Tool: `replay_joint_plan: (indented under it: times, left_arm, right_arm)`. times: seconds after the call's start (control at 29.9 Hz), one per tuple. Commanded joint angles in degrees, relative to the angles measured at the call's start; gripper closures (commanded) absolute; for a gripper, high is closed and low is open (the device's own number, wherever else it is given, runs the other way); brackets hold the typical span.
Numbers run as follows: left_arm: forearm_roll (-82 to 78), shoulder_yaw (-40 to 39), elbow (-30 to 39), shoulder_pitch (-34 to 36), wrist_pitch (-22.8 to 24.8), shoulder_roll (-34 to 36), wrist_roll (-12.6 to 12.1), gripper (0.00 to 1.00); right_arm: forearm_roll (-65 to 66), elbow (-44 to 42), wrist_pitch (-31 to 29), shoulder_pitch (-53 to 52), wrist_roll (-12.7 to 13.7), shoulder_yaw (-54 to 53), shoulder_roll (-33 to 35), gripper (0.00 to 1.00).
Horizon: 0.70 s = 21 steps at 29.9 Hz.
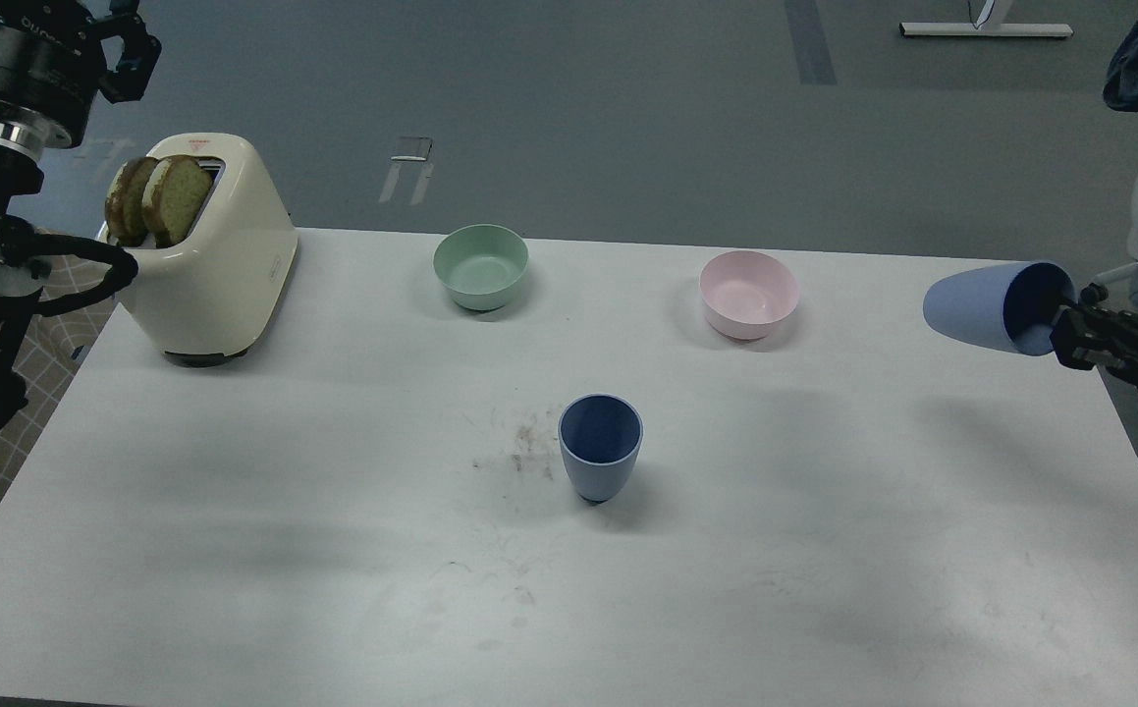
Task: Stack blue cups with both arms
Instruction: 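Lift the blue cup with the right gripper toward the centered cup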
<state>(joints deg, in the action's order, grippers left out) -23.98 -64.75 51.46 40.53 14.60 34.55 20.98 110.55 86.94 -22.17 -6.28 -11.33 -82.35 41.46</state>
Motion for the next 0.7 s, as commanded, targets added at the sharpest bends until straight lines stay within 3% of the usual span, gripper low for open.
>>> replay_joint_plan:
  times: [0.0, 0.2, 0.43, 0.67]
  left_arm:
    - [-0.01, 0.33, 0.04, 0.96, -0.1, -0.1, -0.06, 0.03]
    - [-0.1, 0.59, 0.04, 1.31, -0.1, -0.18, -0.15, 0.03]
    - [-0.1, 0.5, 0.04, 1.31, -0.1, -0.36, -0.06, 0.03]
    - [-0.01, 0.42, 0.66, 1.57, -1.42, 0.08, -0.15, 0.03]
  right_arm:
    - [-3.14, 3.22, -5.83, -7.05, 0.08, 1.3, -1.64, 1.0]
    - [-4.55, 5.43, -5.83, -17.96, -0.01, 7.98, -7.88, 1.0]
    - [-4.46, 5.17, -5.83, -35.7, 0.78, 27.47, -9.56, 1.0]
    - [-4.55, 7.1, -5.83, -41.61, 2.36, 39.27, -12.37, 1.0]
